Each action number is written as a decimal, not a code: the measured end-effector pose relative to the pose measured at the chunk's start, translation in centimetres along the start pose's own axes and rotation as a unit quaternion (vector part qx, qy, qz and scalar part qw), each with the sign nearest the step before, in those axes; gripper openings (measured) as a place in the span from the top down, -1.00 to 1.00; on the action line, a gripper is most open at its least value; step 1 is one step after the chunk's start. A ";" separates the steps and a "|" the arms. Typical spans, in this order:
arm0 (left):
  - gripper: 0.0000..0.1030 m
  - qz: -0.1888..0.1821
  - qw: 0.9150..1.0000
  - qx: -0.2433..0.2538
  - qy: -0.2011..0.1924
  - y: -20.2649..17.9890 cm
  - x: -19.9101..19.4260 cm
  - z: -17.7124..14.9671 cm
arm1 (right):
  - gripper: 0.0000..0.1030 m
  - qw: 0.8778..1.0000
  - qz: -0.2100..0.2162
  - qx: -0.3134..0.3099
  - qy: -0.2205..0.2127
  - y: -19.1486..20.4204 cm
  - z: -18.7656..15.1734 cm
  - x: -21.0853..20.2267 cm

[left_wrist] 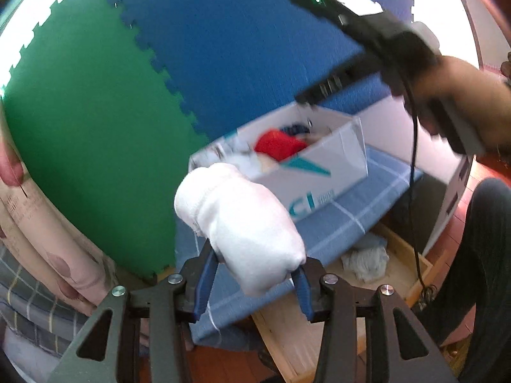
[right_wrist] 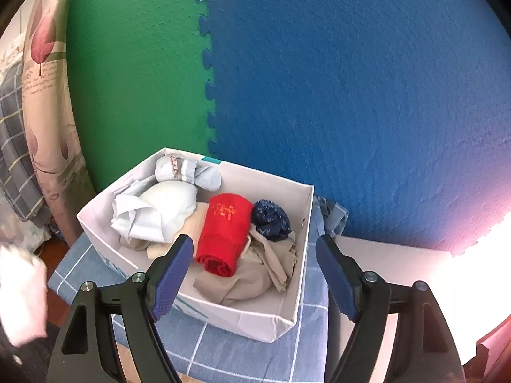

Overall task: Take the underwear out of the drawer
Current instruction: 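Lift the white rolled item with the left gripper over the box while the right tool returns to the drawer, then lower the white rolled item into the box and open the left gripper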

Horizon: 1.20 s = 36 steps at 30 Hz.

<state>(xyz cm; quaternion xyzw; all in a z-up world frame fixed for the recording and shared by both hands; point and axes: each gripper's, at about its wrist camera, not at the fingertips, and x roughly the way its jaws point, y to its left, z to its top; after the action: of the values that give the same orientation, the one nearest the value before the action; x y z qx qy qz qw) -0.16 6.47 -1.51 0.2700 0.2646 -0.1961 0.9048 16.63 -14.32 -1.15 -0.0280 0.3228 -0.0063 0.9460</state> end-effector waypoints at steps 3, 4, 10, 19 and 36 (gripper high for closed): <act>0.14 0.010 1.000 0.002 -0.013 0.4 -0.3 1.5 | -0.48 1.000 0.004 0.004 0.001 0.0 -0.6 -0.2; 0.14 0.012 1.000 0.001 -0.016 0.5 -0.3 1.9 | -0.48 1.000 0.006 0.006 0.002 -0.1 -0.8 -0.2; 0.14 0.024 0.999 0.003 -0.029 1.0 0.0 4.3 | -0.51 1.000 0.009 0.016 0.000 -0.2 -2.0 -0.8; 0.14 0.040 0.998 -0.035 -0.042 3.2 1.1 7.8 | -0.56 0.998 0.025 0.053 -0.004 -1.2 -4.8 -1.5; 0.14 0.012 0.990 -0.140 -0.005 6.3 10.6 14.6 | -0.57 0.994 0.050 0.071 0.063 0.0 -19.0 -0.6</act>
<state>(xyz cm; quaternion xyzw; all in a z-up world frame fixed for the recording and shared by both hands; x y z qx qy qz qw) 16.77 0.50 5.12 0.1427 0.2821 -0.1475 0.9372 4.53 -15.24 -15.77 0.0556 0.3815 0.0168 0.9225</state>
